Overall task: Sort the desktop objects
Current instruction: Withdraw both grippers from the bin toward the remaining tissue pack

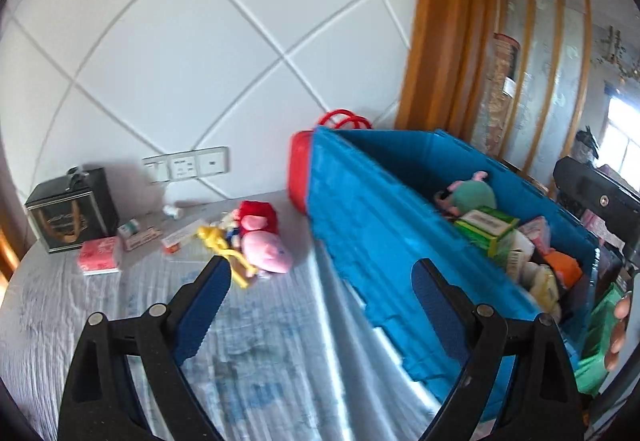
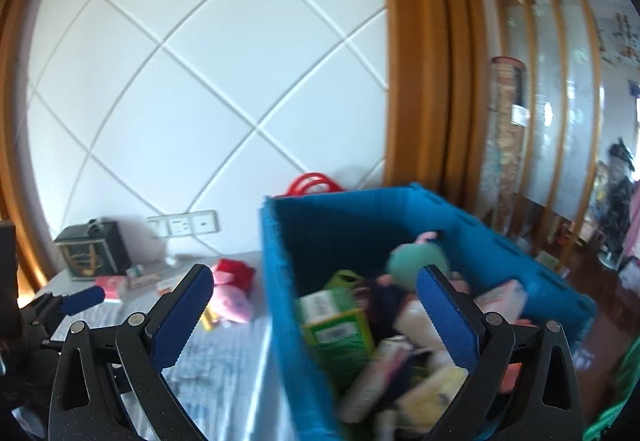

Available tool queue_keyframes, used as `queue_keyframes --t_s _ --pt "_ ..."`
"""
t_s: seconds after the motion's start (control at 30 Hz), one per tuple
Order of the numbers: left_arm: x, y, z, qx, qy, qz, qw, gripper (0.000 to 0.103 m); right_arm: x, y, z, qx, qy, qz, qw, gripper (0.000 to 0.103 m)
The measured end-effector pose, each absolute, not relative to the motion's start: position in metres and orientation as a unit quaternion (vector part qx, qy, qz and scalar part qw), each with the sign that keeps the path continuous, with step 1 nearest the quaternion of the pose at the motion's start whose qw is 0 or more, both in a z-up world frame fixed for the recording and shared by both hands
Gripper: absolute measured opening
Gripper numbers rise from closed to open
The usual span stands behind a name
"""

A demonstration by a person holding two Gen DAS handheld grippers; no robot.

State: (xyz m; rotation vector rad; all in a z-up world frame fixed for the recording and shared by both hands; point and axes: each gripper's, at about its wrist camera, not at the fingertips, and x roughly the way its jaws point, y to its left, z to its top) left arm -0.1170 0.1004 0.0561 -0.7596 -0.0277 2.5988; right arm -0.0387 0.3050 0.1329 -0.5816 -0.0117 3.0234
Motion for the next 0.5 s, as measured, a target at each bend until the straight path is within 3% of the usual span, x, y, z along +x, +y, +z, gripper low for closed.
queue_keyframes --t_s 0.5 --pt "-0.207 -0.114 -0.026 -0.354 -0.012 0.935 -0.002 0.093 -0.154 0.151 0.064 -0.288 -0.044 0.952 -0.094 0.103"
